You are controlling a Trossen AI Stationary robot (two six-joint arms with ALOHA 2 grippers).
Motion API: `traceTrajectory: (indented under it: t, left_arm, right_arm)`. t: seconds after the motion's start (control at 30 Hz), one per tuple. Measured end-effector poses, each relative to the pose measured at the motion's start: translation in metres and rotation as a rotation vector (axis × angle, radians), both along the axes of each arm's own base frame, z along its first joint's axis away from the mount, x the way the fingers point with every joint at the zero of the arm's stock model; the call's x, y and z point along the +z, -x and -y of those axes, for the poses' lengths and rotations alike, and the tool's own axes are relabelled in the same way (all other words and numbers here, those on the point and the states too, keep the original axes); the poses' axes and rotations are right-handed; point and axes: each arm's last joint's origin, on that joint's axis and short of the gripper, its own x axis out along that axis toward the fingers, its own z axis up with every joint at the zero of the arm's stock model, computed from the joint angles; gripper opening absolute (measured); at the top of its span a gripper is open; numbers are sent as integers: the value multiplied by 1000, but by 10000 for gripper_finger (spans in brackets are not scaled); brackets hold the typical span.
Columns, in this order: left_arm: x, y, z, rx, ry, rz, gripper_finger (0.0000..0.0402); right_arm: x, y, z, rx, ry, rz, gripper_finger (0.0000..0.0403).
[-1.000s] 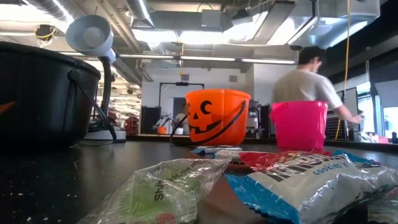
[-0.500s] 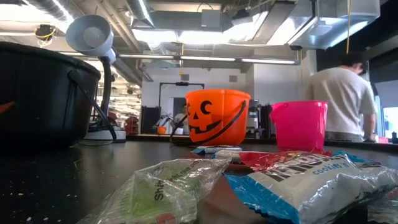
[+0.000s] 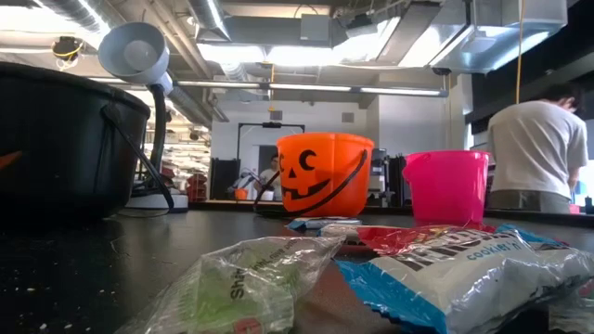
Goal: Sort candy
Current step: Put the white candy into the black bucket
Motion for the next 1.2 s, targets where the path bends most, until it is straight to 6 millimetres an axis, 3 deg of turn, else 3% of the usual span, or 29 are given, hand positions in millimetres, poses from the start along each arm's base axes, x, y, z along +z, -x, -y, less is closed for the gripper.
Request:
traceTrajectory:
  t: [0.47,0.73,1.2]
  left_arm:
    - [9,-9,6,-56,3,69,139]
    - [8,-9,7,-72,17,59,139]
    - [8,-9,7,-70,18,60,139]
  right_arm:
    - [-42,1,-15,26,134,-84,218]
    - [-51,2,-14,30,178,-133,216]
    - [-50,6,-8,45,241,-181,84]
